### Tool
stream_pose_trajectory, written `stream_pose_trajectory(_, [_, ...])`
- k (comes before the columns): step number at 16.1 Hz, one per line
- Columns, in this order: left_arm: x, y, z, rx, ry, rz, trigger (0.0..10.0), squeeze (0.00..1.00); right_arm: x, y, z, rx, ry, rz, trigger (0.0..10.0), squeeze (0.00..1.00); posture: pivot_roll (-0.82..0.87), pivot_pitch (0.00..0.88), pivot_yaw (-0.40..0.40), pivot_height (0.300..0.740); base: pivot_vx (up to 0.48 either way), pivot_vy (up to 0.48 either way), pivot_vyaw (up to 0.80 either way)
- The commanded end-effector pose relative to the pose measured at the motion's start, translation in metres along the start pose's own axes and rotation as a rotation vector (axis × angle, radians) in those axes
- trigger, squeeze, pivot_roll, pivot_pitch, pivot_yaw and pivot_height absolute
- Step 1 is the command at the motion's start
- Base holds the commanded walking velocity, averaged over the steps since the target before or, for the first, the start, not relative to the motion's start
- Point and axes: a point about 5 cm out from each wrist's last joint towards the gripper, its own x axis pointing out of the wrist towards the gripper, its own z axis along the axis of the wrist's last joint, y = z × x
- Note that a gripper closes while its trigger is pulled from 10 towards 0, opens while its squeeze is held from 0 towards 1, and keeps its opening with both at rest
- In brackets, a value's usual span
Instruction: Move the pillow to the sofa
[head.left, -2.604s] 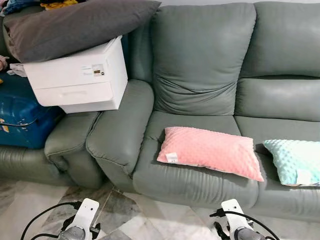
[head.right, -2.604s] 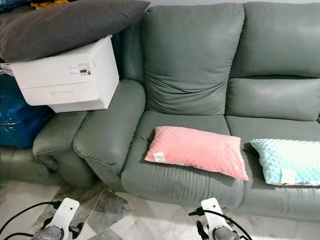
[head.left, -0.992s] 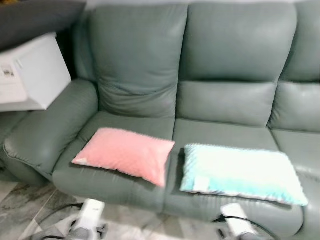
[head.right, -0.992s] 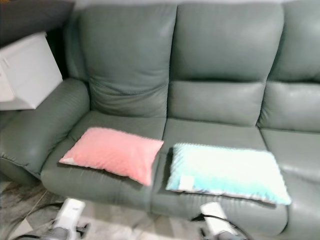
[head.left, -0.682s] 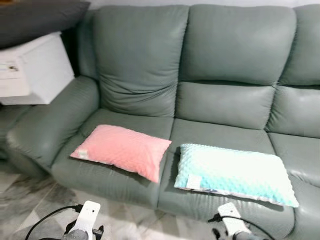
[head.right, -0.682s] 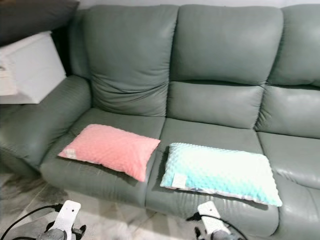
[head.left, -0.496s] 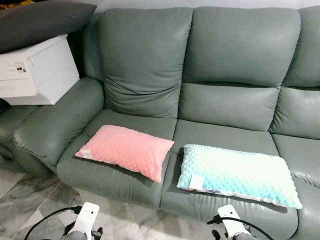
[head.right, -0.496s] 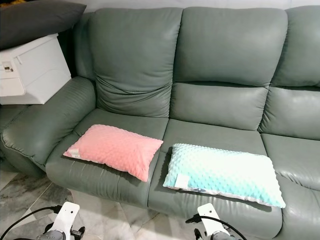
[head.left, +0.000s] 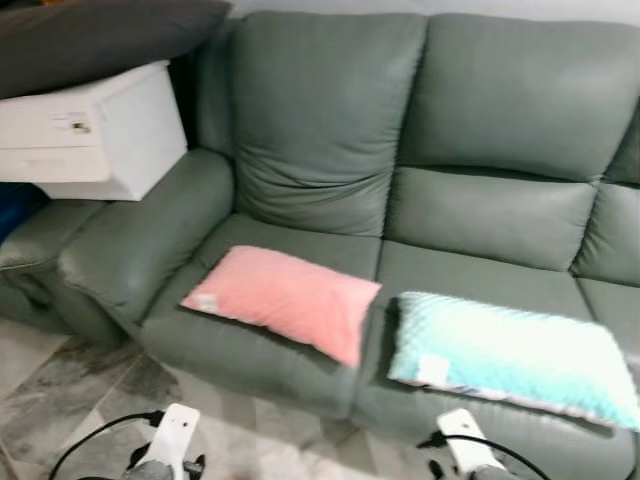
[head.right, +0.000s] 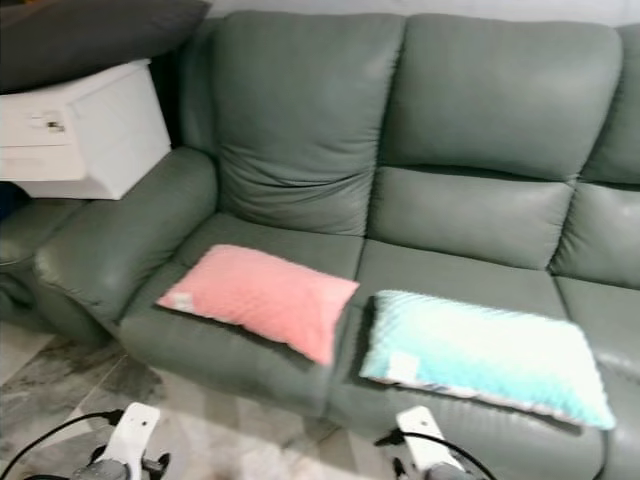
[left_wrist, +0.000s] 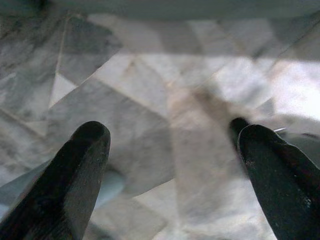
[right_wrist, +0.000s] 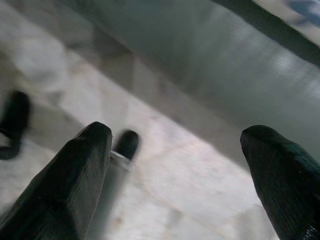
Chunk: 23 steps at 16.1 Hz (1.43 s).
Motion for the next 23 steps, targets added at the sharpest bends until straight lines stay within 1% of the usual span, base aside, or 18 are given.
stream_pose_trajectory(1, [0.0003, 0.0028, 0.0042, 0.012, -0.007, 0.006, 10.0, 0.0, -0.0005, -0.0022, -0.0023, 0.0, 0.011, -0.003, 10.0, 0.0, -0.15, 0.0, 0.059, 0.74, 0.0, 0.48, 0.0])
stream_pose_trajectory(2, [0.0003, 0.0027, 0.0045, 0.012, -0.009, 0.005, 10.0, 0.0, -0.0005, -0.002, -0.0028, -0.001, 0.013, -0.002, 10.0, 0.0, -0.15, 0.0, 0.06, 0.74, 0.0, 0.48, 0.0])
stream_pose_trajectory(3, [0.0004, 0.0022, 0.0057, 0.038, -0.016, 0.001, 10.0, 0.0, -0.0006, -0.0017, -0.0034, -0.002, 0.016, -0.001, 10.0, 0.0, -0.15, 0.0, 0.059, 0.74, 0.0, 0.0, 0.0])
stream_pose_trajectory(5, [0.0004, 0.0017, 0.005, 0.021, -0.015, 0.001, 10.0, 0.0, -0.0008, -0.0012, -0.0052, -0.008, 0.025, 0.001, 10.0, 0.0, -0.14, 0.0, 0.059, 0.74, 0.0, 0.0, 0.0])
stream_pose_trajectory(9, [0.0004, 0.0009, 0.0052, 0.019, -0.017, -0.001, 10.0, 0.0, -0.001, -0.0006, -0.0071, -0.011, 0.032, 0.001, 10.0, 0.0, -0.15, 0.0, 0.058, 0.74, 0.0, 0.0, 0.0])
stream_pose_trajectory(13, [0.0005, -0.0006, 0.0047, 0.022, -0.017, -0.008, 10.0, 0.0, -0.0012, -0.0003, -0.0084, -0.015, 0.037, 0.001, 10.0, 0.0, -0.15, 0.0, 0.058, 0.74, -0.283, 0.0, 0.0])
stream_pose_trajectory(23, [0.0, 0.0003, 0.0007, 0.032, -0.004, -0.002, 10.0, 0.0, -0.0014, -0.0001, -0.0104, -0.012, 0.044, 0.0, 10.0, 0.0, -0.15, 0.0, 0.062, 0.74, -0.375, 0.0, 0.0])
